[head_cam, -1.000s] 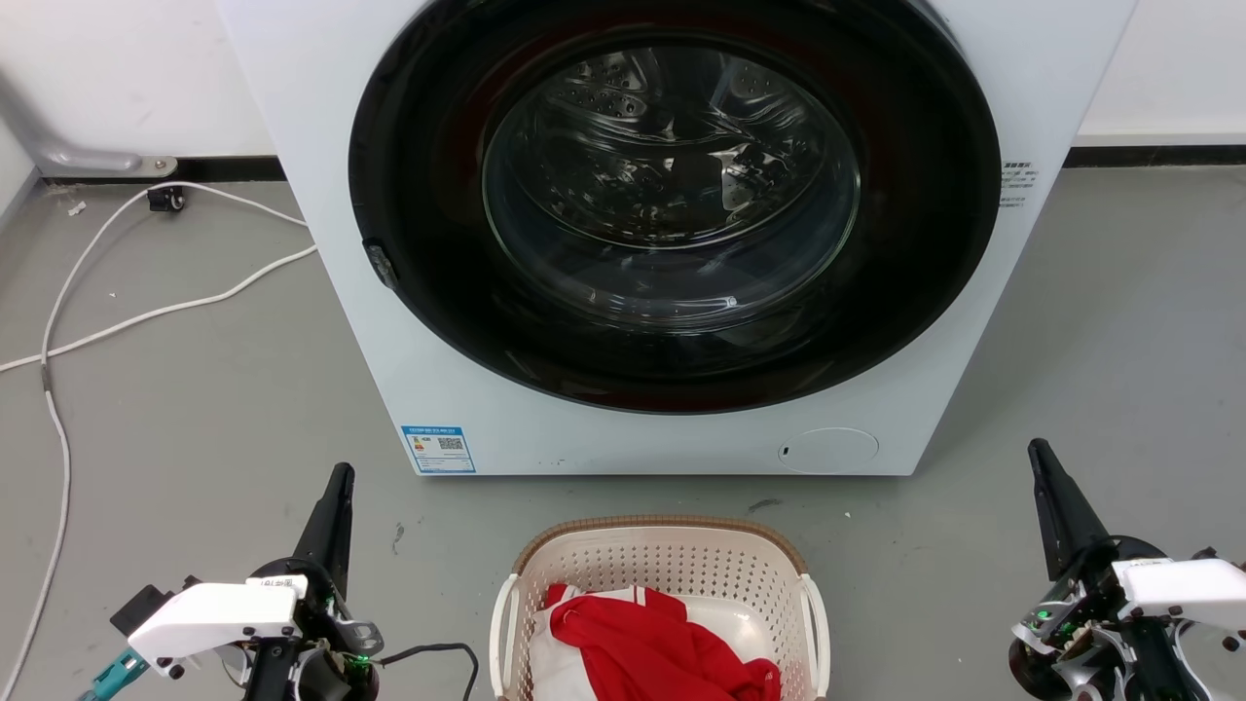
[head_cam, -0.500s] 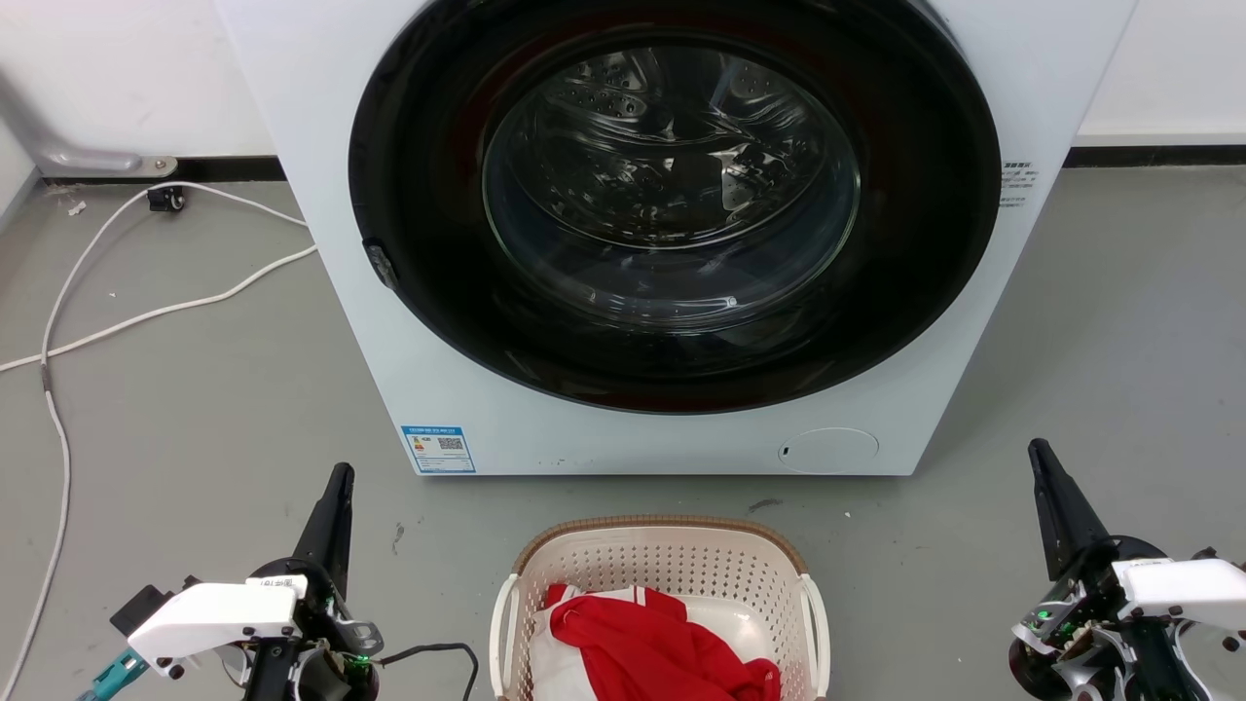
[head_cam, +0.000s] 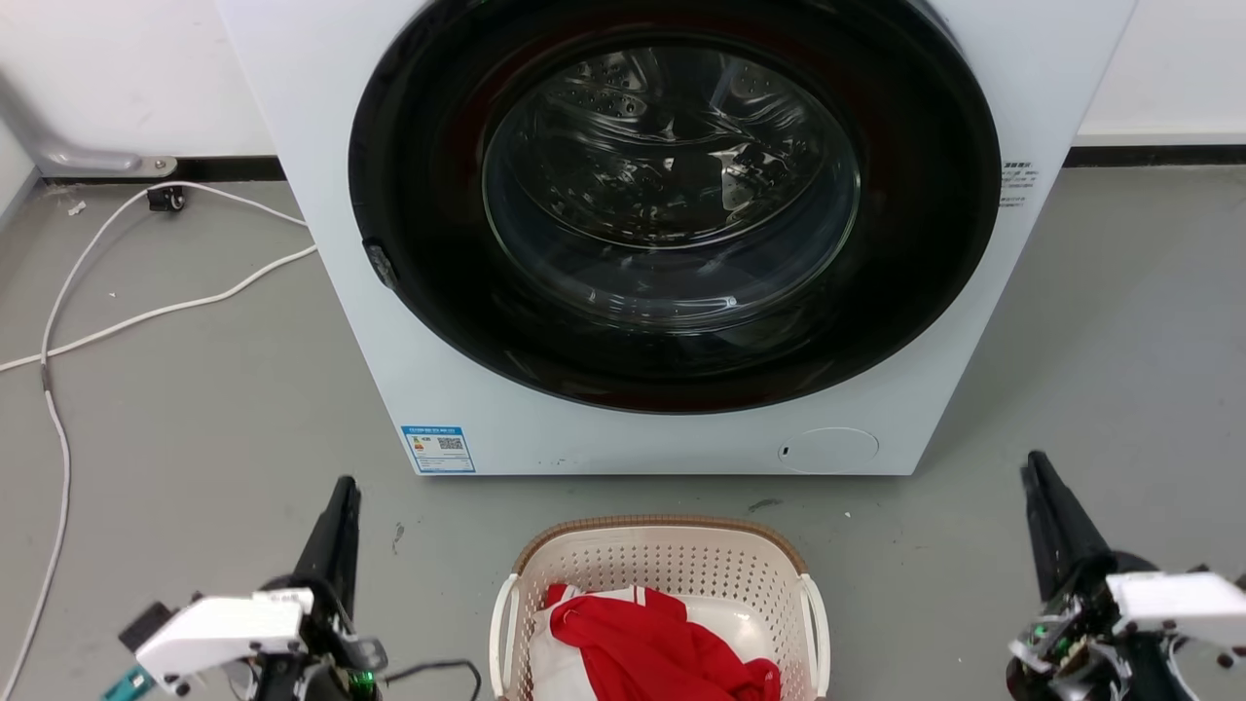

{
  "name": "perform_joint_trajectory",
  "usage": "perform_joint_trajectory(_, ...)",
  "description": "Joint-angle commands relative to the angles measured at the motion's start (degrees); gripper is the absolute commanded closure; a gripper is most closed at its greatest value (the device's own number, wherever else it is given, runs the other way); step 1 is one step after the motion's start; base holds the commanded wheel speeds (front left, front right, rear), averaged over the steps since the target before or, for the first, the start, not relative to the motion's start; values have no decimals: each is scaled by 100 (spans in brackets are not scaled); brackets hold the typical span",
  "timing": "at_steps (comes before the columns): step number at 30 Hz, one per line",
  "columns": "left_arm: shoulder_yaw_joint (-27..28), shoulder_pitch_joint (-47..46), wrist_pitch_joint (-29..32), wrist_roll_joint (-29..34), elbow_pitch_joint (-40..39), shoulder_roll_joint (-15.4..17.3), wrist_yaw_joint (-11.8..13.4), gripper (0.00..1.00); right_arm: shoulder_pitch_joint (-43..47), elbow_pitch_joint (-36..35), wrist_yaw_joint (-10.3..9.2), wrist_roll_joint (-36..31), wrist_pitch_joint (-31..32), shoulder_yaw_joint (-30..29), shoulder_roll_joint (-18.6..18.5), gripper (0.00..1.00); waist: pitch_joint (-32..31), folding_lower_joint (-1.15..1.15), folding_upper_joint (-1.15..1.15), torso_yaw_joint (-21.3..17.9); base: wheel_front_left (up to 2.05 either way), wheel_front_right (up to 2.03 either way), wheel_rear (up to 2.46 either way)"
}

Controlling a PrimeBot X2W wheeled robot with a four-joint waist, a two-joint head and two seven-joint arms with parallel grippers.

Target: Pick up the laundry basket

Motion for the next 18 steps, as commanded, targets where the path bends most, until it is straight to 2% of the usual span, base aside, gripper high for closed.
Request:
perform_joint_trajectory(1,-4,27,-6,3,28,-5,4,0,26,25,0,-2,-3,1,2,0,0,0,0,0,0,0,0)
perform_joint_trajectory(18,-83,393,-429,320,-192,-20,2,0,351,-101,0,-377,-423,217,17,0,-3,0,0,-2,0,0,0)
